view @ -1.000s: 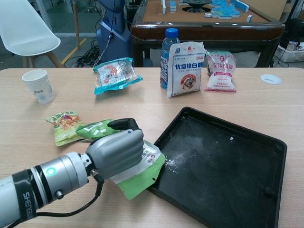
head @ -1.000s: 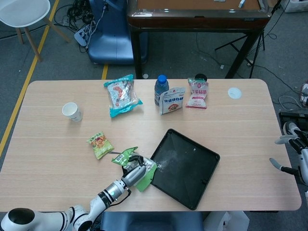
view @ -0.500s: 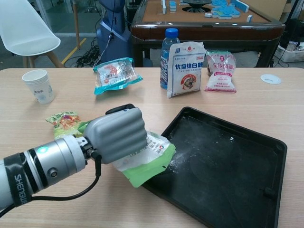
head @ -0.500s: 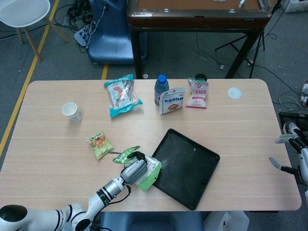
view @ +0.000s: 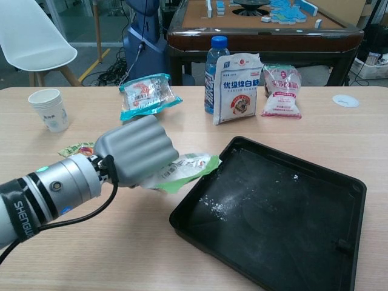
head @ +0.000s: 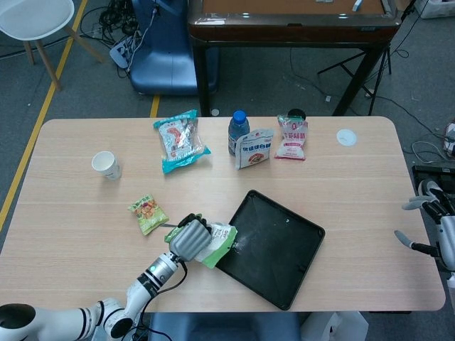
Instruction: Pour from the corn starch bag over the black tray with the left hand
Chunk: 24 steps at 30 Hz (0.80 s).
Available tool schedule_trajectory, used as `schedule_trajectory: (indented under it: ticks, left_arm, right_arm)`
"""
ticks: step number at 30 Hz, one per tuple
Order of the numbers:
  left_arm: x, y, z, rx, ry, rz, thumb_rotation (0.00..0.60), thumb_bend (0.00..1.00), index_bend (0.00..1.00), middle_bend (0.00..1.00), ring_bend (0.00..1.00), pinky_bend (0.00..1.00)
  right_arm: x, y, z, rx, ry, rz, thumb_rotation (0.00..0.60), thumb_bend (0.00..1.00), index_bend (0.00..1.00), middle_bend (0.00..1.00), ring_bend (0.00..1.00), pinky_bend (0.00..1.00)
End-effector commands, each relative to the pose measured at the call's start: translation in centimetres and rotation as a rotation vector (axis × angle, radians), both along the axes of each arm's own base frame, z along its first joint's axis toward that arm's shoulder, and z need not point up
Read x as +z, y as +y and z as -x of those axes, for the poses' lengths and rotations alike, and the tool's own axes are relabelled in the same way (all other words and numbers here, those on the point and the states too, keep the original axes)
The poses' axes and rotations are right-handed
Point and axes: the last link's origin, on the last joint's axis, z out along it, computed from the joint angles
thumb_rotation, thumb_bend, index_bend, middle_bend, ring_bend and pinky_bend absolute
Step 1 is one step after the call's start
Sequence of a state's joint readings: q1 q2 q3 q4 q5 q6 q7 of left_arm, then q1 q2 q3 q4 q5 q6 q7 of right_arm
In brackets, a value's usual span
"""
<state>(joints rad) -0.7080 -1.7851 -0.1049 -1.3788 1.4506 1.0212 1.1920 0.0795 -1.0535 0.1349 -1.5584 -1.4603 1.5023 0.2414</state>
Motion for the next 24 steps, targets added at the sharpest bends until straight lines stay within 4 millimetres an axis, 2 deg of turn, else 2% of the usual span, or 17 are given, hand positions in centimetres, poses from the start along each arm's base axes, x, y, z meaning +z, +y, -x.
schedule_trajectory:
  ticks: [1,6,12,17,24]
  left_arm:
    - [1.0,0.9,0.7,0.103,-0.146,0.048,0.600,0.39,0.48,0.67,0.63,0.73]
    - [1.8,1.5,1.6,0.240,-0.332,0.135,0.600,0.39,0.48,0.67,0.63,0.73]
    - [2.6,2.0,3.1,0.286,-0.479,0.178,0.600,0.39,0.48,0.66,0.63,0.73]
    - [2.9,2.5,4.5,0.302,-0.566,0.204,0.600,0.39,0.47,0.64,0.62,0.73]
    - [2.9,3.1,6.7,0.342,-0.641,0.224,0.600,0.32,0.45,0.62,0.61,0.73]
  right_arm:
    - [0.0,0.0,0.0,0.000,0.000,0.000,0.600,0.10,0.41,0.34,0.15,0.18]
    - [-0.1,-0.1,-0.1,-0.004,0.000,-0.002,0.600,0.10,0.41,0.34,0.15,0.18]
    - [-0.2,-0.1,-0.1,-0.005,-0.002,-0.004,0.600,0.10,0.41,0.34,0.15,0.18]
    - [-0.3,-0.2,-0.1,-0.003,-0.004,-0.008,0.600,0.10,0.41,0.34,0.15,0.18]
    - [-0.4,-0.3,0.0,-0.006,-0.005,-0.009,0.600,0.10,0.41,0.34,0.15,0.18]
